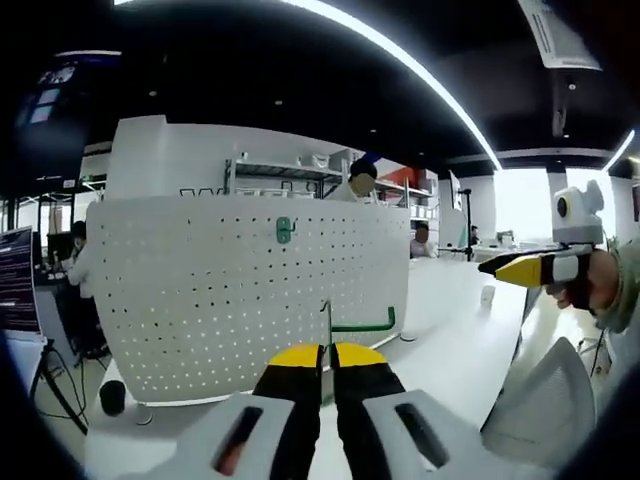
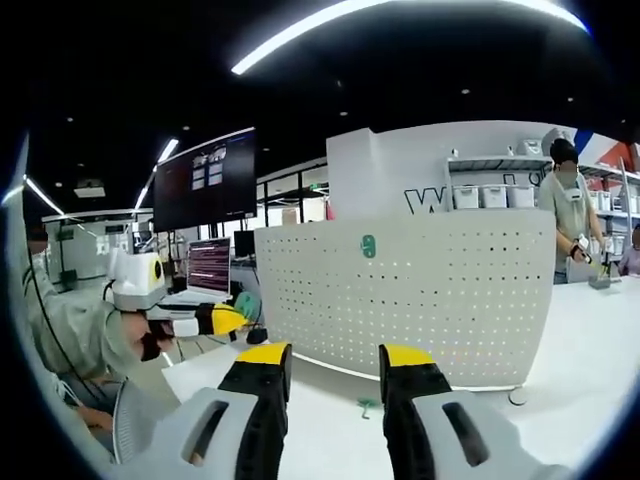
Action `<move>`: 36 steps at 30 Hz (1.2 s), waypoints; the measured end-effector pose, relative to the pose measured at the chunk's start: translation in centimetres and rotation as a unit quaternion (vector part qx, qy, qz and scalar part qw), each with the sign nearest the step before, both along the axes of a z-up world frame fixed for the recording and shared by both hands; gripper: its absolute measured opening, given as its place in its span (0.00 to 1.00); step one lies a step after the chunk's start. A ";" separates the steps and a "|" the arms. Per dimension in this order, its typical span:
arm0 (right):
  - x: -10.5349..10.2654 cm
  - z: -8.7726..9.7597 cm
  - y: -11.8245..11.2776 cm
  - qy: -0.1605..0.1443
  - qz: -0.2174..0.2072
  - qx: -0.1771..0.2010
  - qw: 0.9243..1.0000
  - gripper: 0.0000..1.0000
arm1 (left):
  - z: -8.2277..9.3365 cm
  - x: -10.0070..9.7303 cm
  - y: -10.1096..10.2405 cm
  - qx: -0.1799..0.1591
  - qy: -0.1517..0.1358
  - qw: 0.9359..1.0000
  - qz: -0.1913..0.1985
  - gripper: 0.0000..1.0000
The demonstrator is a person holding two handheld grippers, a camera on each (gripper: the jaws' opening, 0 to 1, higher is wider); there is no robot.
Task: Insert the hook assembly into the mounting plate slot until the hook locks in place.
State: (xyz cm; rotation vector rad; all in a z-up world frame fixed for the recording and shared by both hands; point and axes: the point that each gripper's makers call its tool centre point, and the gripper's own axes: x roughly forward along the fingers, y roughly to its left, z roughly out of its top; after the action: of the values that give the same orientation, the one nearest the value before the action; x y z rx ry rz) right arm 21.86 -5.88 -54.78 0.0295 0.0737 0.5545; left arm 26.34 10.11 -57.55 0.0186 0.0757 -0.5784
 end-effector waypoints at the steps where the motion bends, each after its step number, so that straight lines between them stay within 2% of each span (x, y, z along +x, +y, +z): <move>1: 0.0 0.0 0.1 0.000 0.003 0.001 1.000 0.33 | 0.2 -0.1 -0.1 0.000 -0.003 1.000 0.000 0.03; 9: -0.3 0.5 1.1 -0.001 0.018 0.004 1.000 0.32 | 1.1 -0.3 -0.7 -0.008 -0.012 1.000 -0.004 0.03; 19: -0.6 1.6 2.5 -0.007 0.038 0.012 0.999 0.30 | 2.6 -1.4 -2.7 -0.019 -0.027 0.999 -0.027 0.03; 36: -1.2 2.9 5.1 -0.017 0.073 0.022 0.997 0.27 | 3.7 -3.1 -5.0 -0.025 -0.038 0.997 -0.060 0.03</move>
State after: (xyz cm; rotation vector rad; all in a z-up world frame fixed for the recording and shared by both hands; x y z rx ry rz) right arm 20.68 -0.74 -51.90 0.0583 0.0311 0.7018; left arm 23.23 5.15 -53.88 -0.0043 -0.0136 -0.6979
